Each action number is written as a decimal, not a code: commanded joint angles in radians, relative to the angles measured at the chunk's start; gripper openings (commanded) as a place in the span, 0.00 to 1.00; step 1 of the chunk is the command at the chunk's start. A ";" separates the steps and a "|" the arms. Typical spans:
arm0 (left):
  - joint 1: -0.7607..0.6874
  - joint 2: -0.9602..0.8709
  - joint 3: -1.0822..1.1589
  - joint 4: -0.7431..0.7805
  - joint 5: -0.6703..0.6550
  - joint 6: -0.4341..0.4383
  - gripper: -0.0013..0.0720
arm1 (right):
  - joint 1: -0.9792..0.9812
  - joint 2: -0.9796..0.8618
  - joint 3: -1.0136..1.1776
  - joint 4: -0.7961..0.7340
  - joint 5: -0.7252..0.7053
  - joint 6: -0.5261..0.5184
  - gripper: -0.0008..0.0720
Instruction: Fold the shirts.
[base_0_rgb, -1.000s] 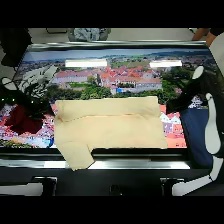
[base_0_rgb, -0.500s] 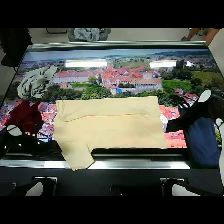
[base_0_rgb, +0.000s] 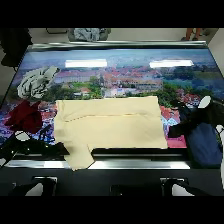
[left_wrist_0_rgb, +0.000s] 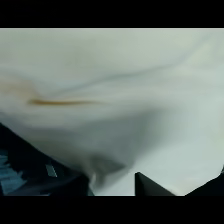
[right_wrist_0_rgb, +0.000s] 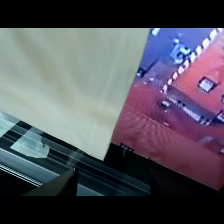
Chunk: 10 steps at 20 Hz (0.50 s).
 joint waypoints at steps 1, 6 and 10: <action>-0.032 -0.034 -0.006 0.000 0.063 -0.029 0.33 | -0.040 0.002 -0.079 -0.033 -0.002 0.023 0.79; -0.032 -0.031 -0.005 0.001 0.066 -0.017 0.06 | -0.086 0.002 -0.148 0.095 -0.053 0.021 0.79; -0.033 -0.031 -0.005 0.000 0.065 -0.017 0.06 | -0.086 -0.002 -0.227 0.171 -0.126 0.030 0.79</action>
